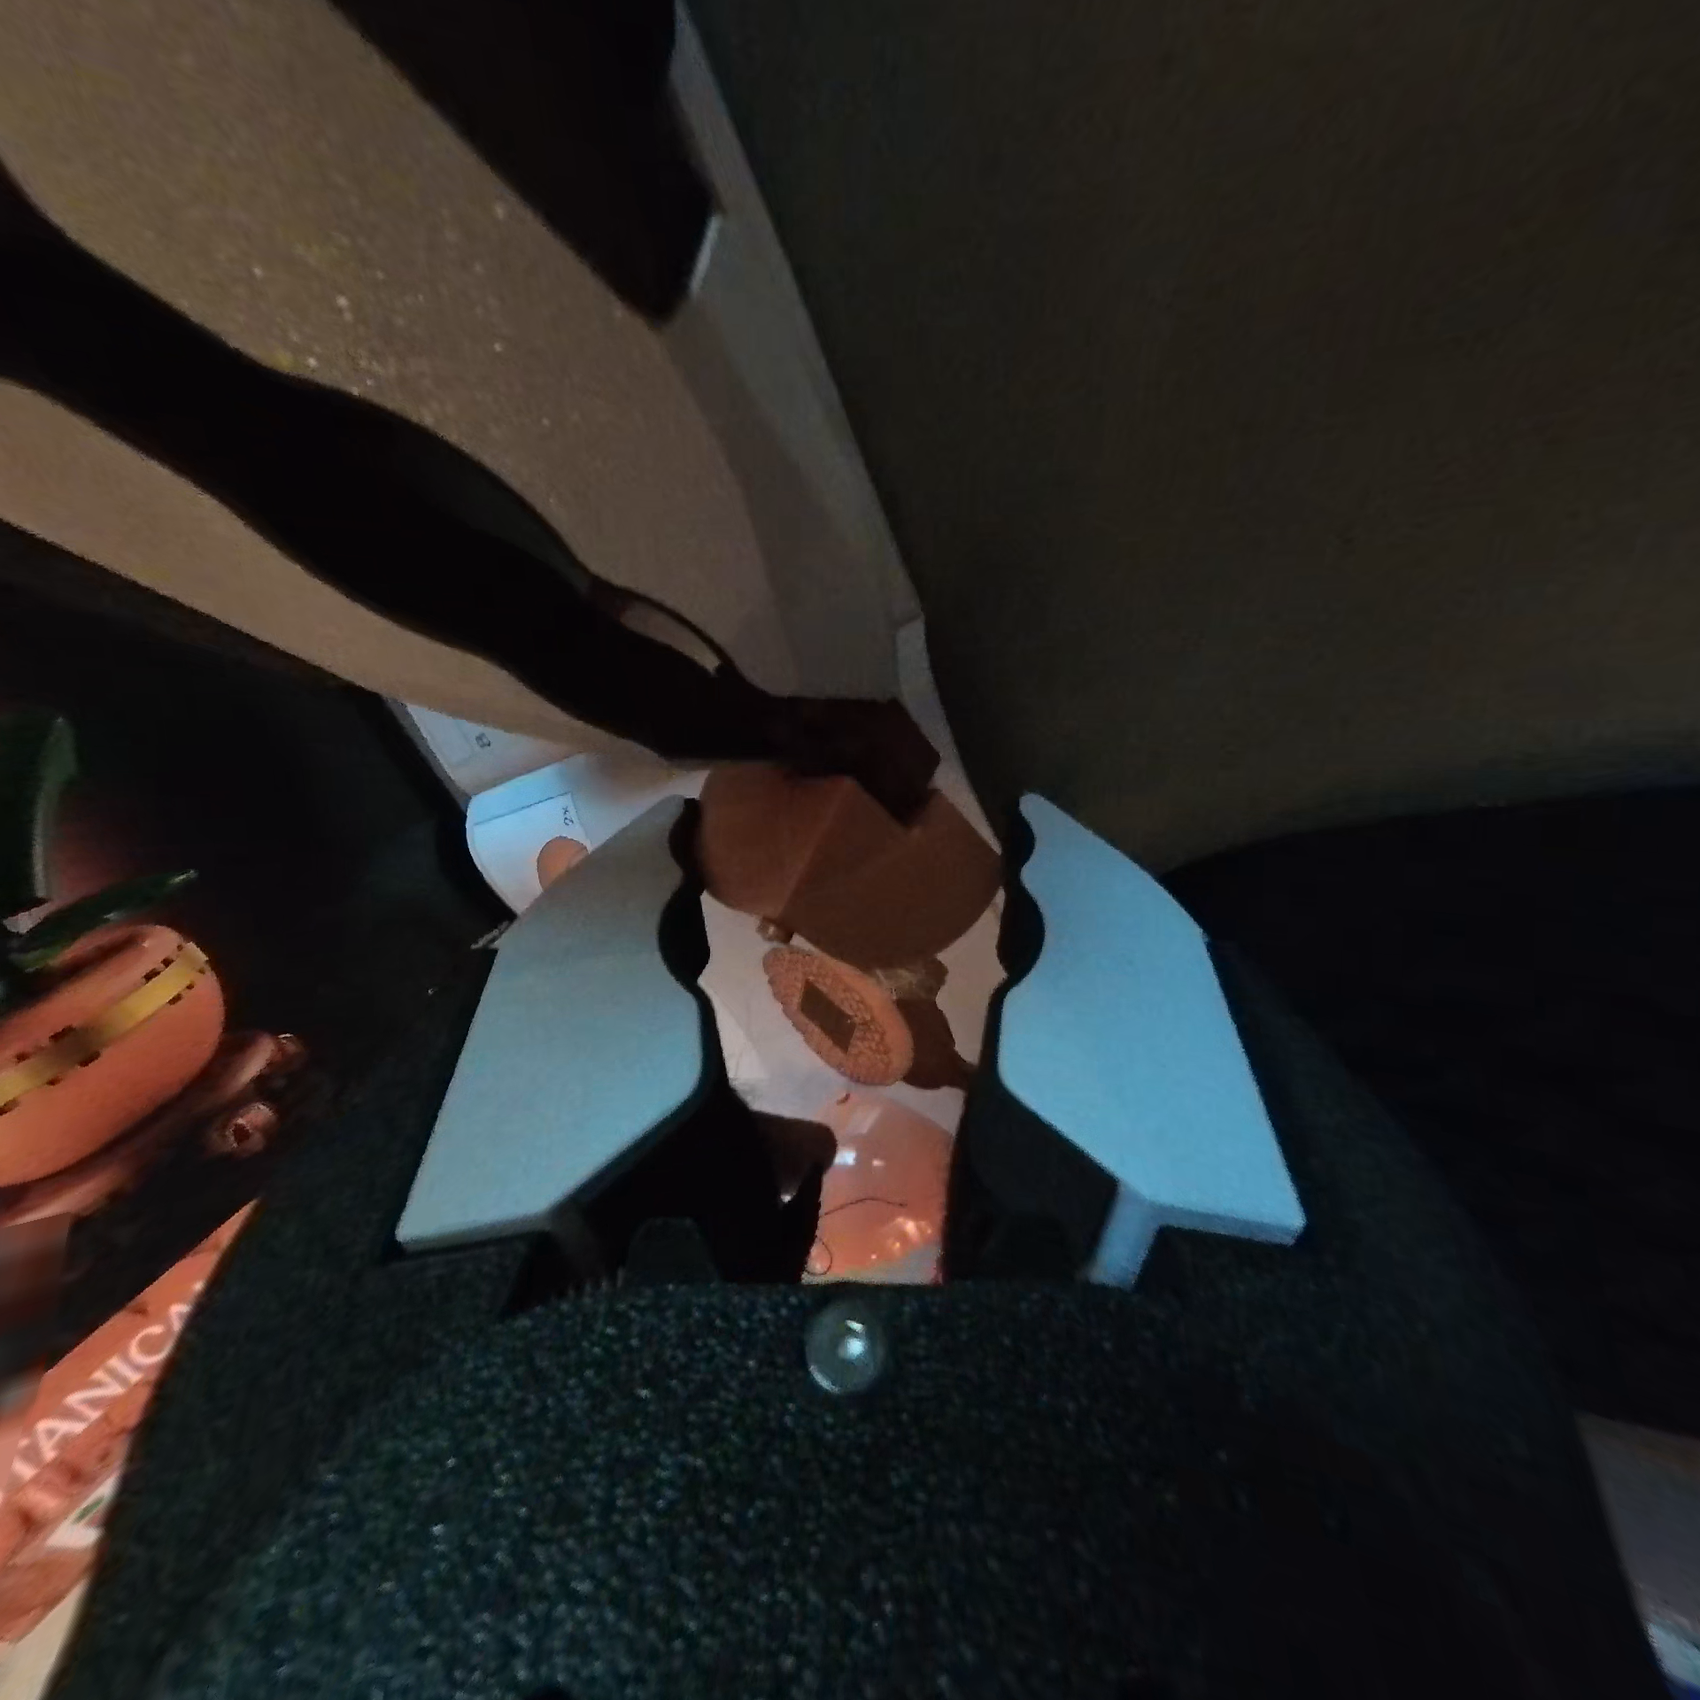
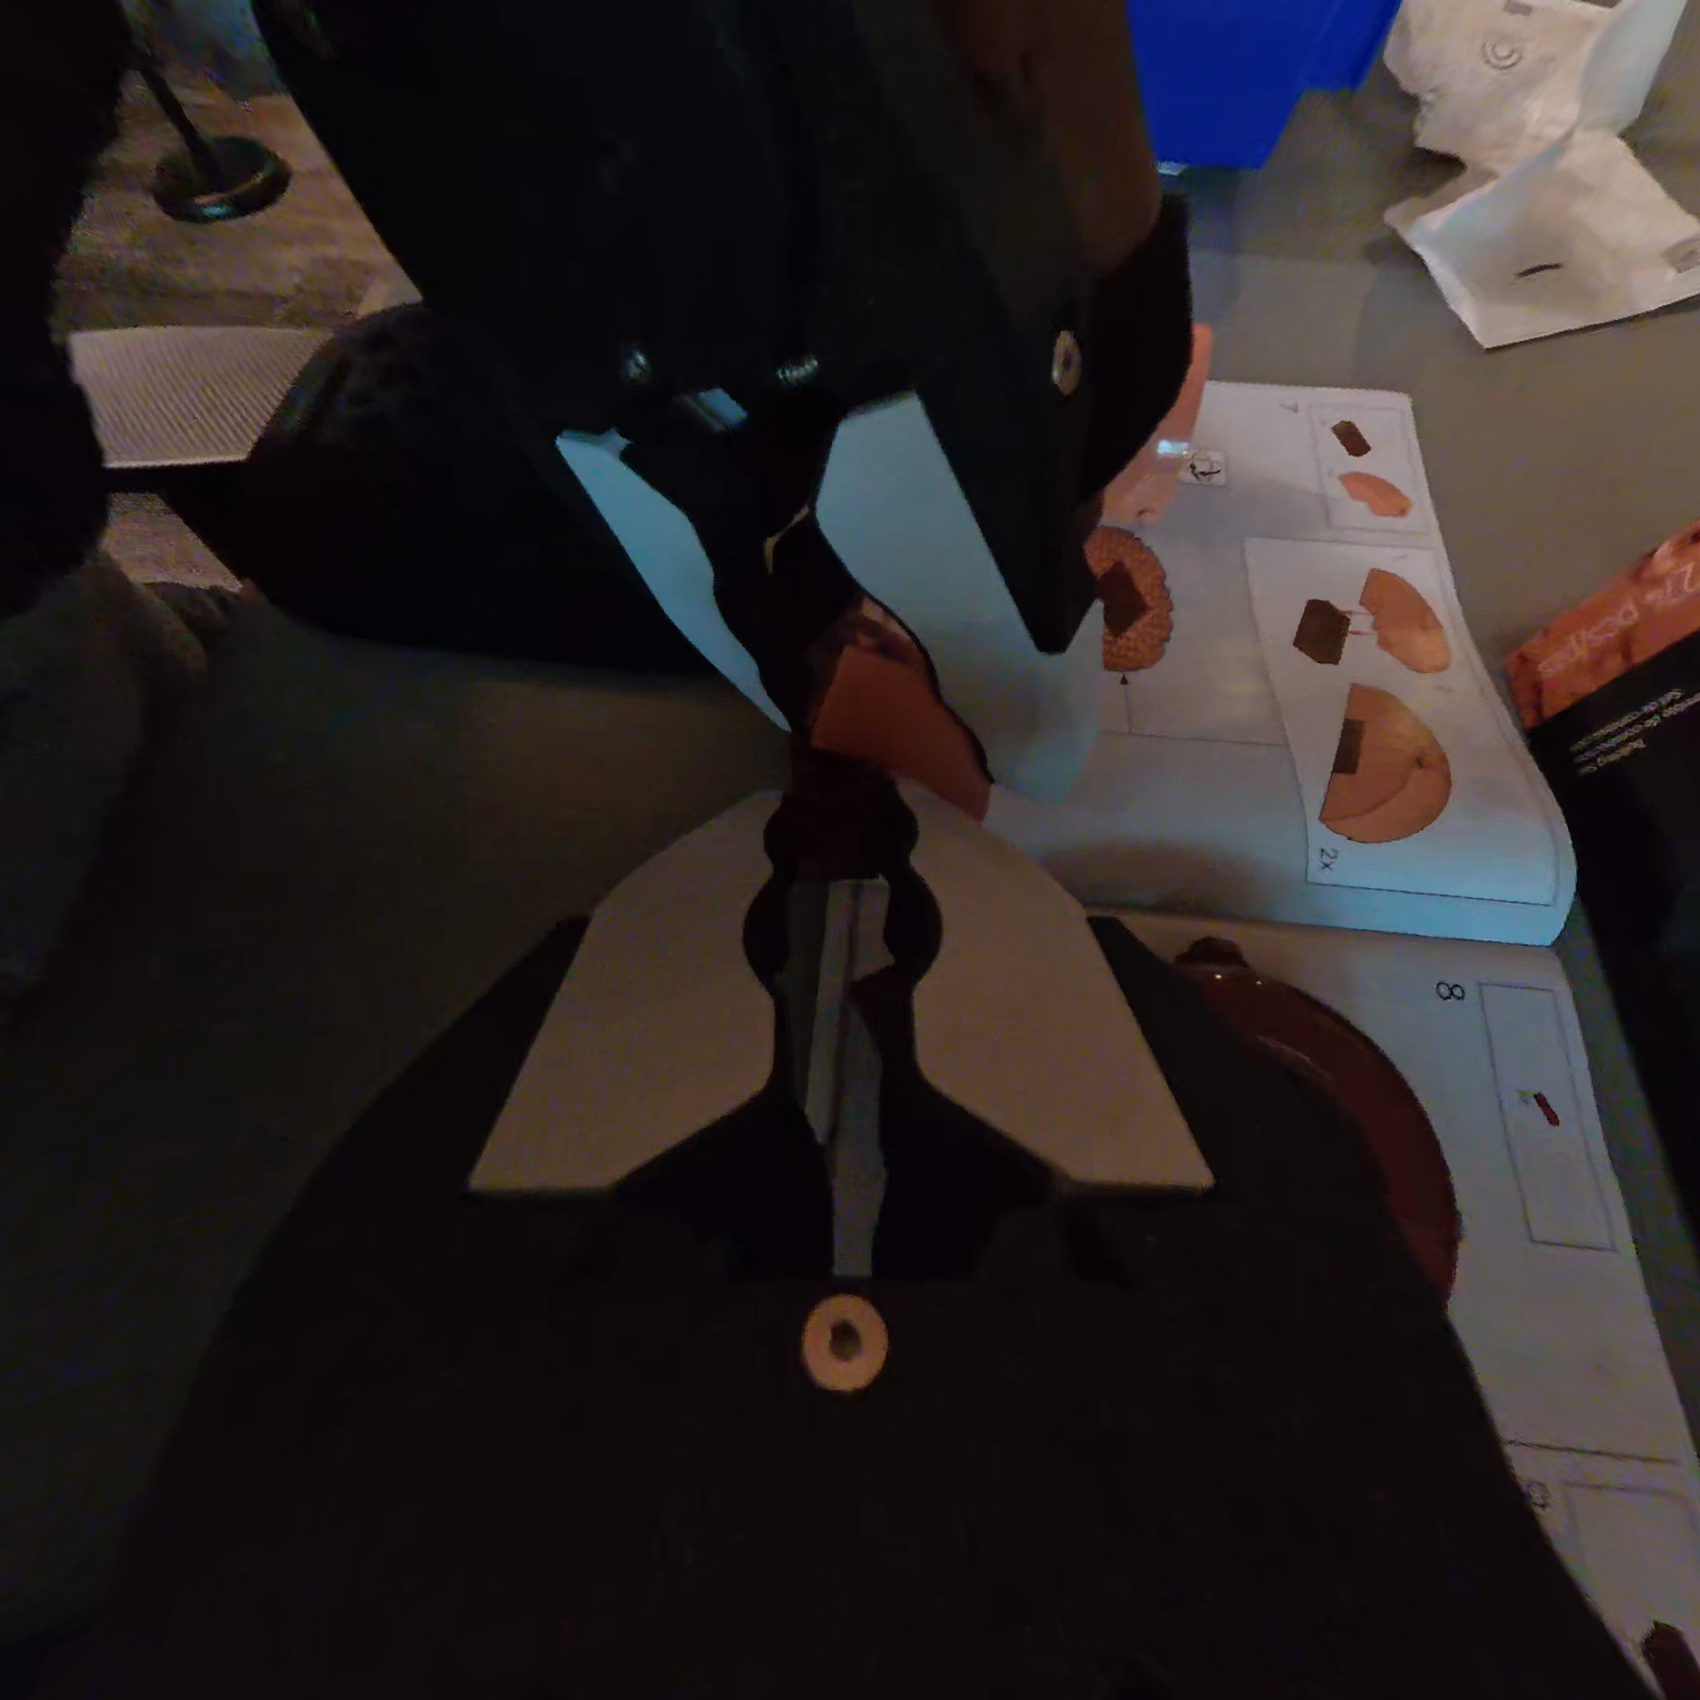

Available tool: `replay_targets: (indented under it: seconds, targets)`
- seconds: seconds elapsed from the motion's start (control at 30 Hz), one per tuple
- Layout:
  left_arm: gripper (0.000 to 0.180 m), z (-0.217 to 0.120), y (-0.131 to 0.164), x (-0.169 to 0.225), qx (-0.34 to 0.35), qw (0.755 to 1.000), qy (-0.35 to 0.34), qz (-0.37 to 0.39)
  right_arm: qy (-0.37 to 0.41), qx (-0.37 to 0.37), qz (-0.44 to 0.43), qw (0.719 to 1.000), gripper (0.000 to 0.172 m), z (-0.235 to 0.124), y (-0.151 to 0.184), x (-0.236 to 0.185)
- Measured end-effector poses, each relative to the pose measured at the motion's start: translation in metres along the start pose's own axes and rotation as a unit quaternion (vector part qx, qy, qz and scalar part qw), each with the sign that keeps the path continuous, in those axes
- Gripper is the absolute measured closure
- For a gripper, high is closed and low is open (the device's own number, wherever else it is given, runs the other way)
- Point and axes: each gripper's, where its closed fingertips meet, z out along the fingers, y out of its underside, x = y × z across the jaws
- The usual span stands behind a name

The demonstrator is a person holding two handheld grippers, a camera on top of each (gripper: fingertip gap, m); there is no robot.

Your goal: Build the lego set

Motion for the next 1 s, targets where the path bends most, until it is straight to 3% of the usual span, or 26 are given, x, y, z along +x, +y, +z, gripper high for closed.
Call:
replay_targets:
  seconds: [0.17, 0.27, 0.33, 0.43, 0.5, 0.57, 0.7, 0.87, 0.93, 1.0]
  targets:
    - [0.118, 0.001, -0.002, -0.001, -0.036, 0.999, 0.003, 0.022, -0.001, 0.009, 0.002, 1.0, 0.156, -0.004, -0.001, -0.003]
    - [0.118, 0.001, -0.006, -0.002, -0.019, 1.0, -0.001, 0.013, -0.006, 0.022, 0.011, 1.0, 0.156, -0.008, -0.005, -0.004]
    - [0.118, -0.001, -0.011, -0.001, 0.018, 1.0, 0.007, -0.014, -0.02, 0.032, 0.027, 0.999, 0.156, -0.011, -0.009, -0.007]
    - [0.119, -0.014, -0.023, -0.002, 0.134, 0.983, 0.031, -0.123, -0.036, 0.052, 0.049, 0.997, 0.156, -0.024, -0.021, -0.011]
    - [0.118, -0.03, -0.034, -0.007, 0.253, 0.939, 0.059, -0.226, -0.043, 0.092, 0.068, 0.992, 0.156, -0.04, -0.036, -0.013]
    - [0.119, -0.048, -0.036, -0.019, 0.364, 0.871, 0.072, -0.323, -0.026, 0.121, 0.086, 0.989, 0.156, -0.057, -0.042, -0.008]
    - [0.119, -0.084, -0.031, -0.03, 0.527, 0.73, 0.097, -0.425, 0.105, 0.018, 0.081, 0.991, 0.157, -0.052, 0.005, 0.012]
    - [0.119, -0.111, -0.042, -0.028, 0.615, 0.64, 0.152, -0.434, 0.157, -0.059, 0.07, 0.983, 0.154, -0.016, 0.039, 0.012]
    - [0.119, -0.123, -0.044, -0.027, 0.646, 0.599, 0.186, -0.435, 0.162, -0.07, 0.065, 0.982, 0.13, -0.016, 0.04, 0.014]
    - [0.119, -0.132, -0.043, -0.027, 0.672, 0.561, 0.211, -0.435, 0.156, -0.029, 0.055, 0.986, 0.113, -0.023, 0.025, 0.013]
